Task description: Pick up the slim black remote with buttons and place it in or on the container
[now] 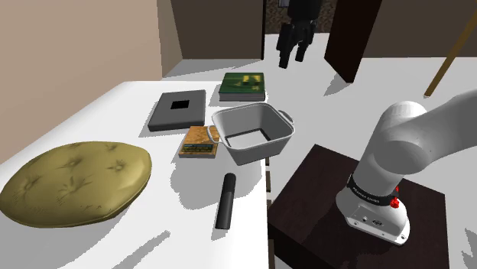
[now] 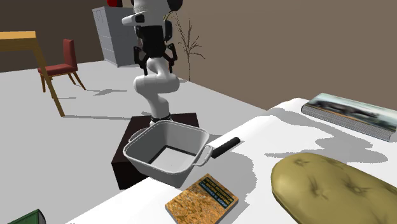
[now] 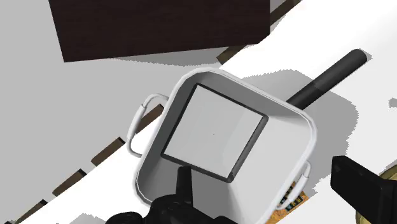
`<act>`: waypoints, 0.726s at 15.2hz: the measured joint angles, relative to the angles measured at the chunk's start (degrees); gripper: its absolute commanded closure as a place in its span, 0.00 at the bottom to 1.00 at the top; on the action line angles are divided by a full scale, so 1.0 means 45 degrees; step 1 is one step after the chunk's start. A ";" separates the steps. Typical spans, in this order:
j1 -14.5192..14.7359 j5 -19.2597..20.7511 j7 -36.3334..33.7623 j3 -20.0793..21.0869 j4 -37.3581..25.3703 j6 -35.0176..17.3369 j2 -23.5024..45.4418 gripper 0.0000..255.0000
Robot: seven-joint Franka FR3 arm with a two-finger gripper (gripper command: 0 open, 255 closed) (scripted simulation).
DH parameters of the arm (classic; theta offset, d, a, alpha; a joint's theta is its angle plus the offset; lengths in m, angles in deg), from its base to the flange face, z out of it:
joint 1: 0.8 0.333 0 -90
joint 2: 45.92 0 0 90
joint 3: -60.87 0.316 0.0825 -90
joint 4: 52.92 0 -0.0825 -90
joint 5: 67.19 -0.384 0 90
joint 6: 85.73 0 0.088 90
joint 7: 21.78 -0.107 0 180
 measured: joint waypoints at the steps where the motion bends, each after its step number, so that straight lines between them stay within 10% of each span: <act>1: 0.0000 0.0000 0.0000 0.0000 0.0000 0.0000 0.0000 0.00; 11: -0.0301 -0.1627 -0.4872 0.3442 0.2929 -0.2332 -0.1160 0.00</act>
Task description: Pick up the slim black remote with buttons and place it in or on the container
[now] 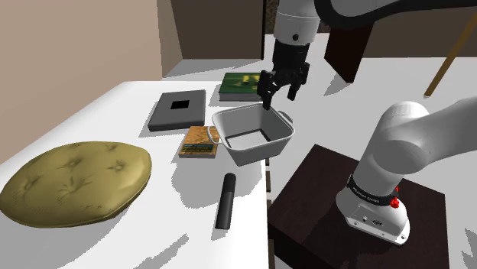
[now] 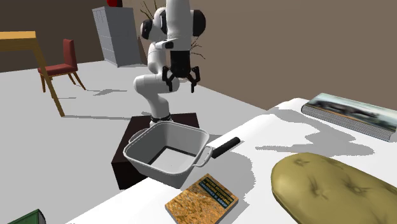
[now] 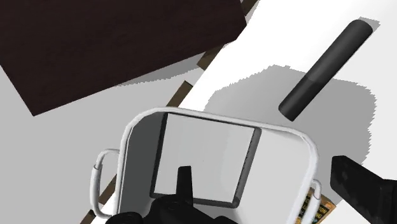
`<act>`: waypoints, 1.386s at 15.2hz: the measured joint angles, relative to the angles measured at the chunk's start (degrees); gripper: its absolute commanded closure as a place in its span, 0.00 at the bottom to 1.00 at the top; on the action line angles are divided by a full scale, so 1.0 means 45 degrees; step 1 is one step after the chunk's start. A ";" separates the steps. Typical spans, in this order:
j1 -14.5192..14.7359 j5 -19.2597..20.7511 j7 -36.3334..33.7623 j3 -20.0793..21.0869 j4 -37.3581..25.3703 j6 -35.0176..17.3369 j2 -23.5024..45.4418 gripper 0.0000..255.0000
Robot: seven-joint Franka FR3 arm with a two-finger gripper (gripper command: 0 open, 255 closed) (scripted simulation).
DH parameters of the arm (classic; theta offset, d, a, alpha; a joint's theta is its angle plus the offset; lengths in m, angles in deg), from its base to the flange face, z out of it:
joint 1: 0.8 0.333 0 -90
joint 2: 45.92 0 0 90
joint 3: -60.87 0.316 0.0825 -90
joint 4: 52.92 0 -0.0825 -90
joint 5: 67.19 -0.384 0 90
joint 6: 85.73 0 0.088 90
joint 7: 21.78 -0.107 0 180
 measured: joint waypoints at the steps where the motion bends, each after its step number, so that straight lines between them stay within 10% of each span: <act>1: 0.0011 -0.0203 -0.0564 0.0389 0.0245 -0.0145 -0.0163 0.00; 13: -0.1647 -0.1962 -0.7517 0.6414 0.0616 -0.3849 0.2456 0.00; 18: -0.3965 -0.1595 -1.0810 0.9837 -0.0331 -0.5318 0.4459 0.00; 21: -0.6461 -0.0918 -1.2867 1.2698 -0.0941 -0.6283 0.5709 0.00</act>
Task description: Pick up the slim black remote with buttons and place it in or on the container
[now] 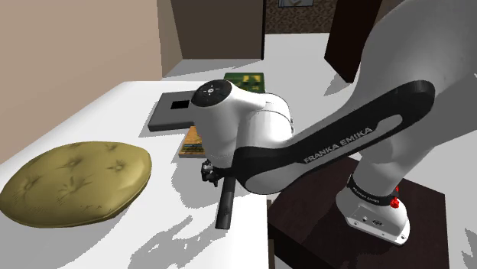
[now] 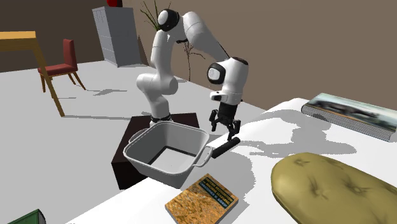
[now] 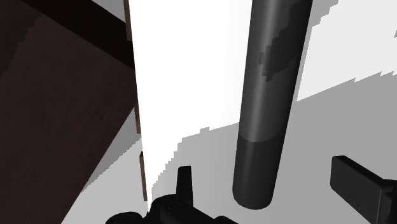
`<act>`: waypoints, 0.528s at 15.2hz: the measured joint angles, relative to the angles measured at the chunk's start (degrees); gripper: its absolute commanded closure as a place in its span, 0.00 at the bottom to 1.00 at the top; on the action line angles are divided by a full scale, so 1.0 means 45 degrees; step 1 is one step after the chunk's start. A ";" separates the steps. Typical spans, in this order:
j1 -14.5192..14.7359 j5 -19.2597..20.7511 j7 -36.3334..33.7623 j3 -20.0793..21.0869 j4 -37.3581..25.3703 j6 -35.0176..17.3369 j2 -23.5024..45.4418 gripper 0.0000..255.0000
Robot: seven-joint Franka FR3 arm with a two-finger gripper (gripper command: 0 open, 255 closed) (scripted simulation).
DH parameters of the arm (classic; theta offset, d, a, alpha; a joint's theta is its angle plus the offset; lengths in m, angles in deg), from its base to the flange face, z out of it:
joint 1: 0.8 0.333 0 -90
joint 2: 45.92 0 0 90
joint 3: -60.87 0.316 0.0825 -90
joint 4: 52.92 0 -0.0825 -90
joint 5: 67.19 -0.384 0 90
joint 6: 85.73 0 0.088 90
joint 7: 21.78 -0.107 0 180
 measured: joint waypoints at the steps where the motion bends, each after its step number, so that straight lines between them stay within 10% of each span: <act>1: -0.1197 0.0255 -0.0698 0.1294 -0.0331 -0.0243 0.0344 0.00; 8: -0.4214 0.0132 -0.1282 0.4415 -0.0526 -0.1268 0.0518 0.00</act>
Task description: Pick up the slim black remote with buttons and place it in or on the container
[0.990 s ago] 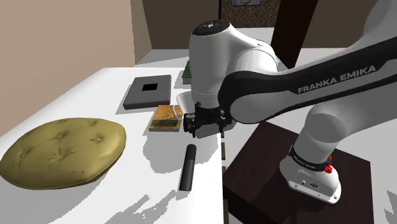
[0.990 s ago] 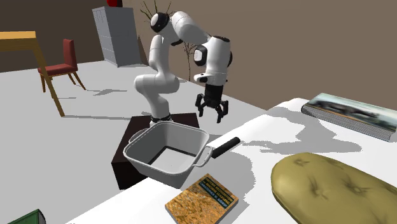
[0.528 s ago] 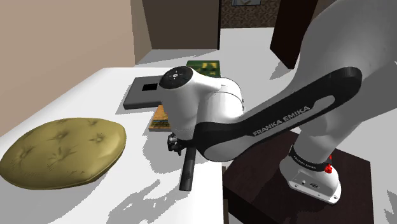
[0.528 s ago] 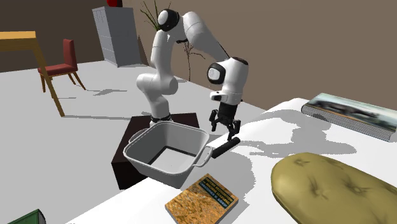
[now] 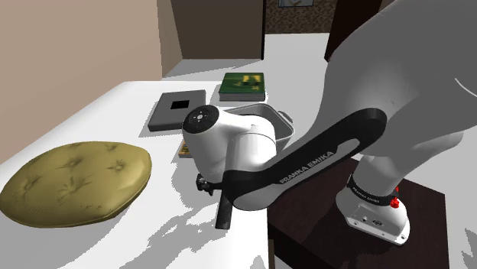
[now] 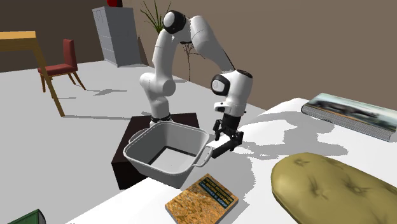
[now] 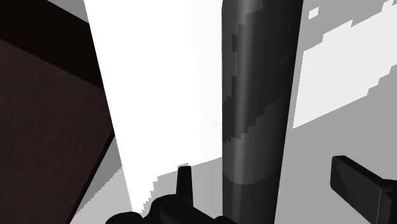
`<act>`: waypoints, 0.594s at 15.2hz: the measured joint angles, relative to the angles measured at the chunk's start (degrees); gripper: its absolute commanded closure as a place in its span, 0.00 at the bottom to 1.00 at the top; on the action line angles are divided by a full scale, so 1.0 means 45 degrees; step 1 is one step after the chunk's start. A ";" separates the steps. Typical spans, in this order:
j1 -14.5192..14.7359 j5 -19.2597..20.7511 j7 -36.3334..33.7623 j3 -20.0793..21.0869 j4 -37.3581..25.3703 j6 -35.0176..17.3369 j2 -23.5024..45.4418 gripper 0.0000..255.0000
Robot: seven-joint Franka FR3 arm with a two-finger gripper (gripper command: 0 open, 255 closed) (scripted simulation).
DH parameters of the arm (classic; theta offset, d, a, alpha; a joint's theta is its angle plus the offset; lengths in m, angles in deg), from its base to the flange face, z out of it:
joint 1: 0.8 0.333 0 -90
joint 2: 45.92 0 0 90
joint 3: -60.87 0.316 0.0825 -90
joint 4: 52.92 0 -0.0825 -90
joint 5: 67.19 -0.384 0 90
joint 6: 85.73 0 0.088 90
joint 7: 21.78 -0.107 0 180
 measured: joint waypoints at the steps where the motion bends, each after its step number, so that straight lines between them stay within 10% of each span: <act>1: -0.0243 -0.0058 0.0046 0.0247 0.0061 -0.0158 -0.0019 0.00; 8: -0.0663 -0.0186 0.0123 0.0696 0.0148 -0.0418 -0.0072 0.00; 9: -0.0663 -0.0186 0.0123 0.0696 0.0148 -0.0418 -0.0072 1.00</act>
